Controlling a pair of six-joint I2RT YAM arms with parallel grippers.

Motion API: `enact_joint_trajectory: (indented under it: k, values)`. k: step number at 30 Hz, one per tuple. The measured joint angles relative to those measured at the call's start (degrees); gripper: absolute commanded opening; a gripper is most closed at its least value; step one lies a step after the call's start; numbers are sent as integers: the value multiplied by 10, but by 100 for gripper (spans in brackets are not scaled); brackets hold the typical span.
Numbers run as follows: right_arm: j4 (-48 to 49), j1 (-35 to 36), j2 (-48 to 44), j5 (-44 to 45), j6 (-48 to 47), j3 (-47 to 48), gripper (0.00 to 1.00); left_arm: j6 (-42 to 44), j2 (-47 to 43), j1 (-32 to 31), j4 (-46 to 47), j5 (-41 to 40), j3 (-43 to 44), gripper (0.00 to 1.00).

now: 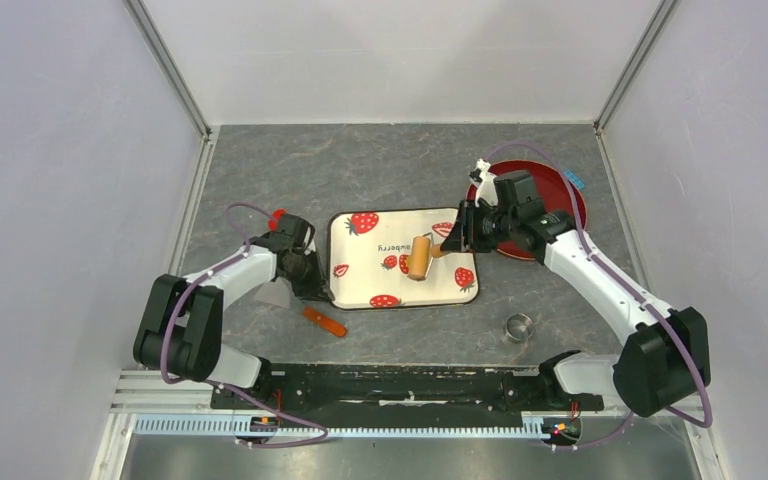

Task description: Roll out the dumpling wrappers from the dough

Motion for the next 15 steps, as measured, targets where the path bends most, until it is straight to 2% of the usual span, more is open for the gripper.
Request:
enact_joint_trajectory:
  k: [1, 3, 6, 10, 15]
  values:
    - [-3, 0, 0, 0, -1, 1, 0, 0, 0, -1, -1, 0, 0, 37]
    - [-11, 0, 0, 4, -6, 5, 0, 1, -1, -3, -1, -2, 0, 50]
    - [-26, 0, 0, 10, -14, 15, 0, 1, -9, -3, -6, 0, 0, 61]
    - [-45, 0, 0, 19, -26, 34, 0, 2, -24, -2, -20, 9, 19, 68]
    - [-66, 0, 0, 23, -37, 51, 0, 29, -21, 18, -35, 45, 71, 68]
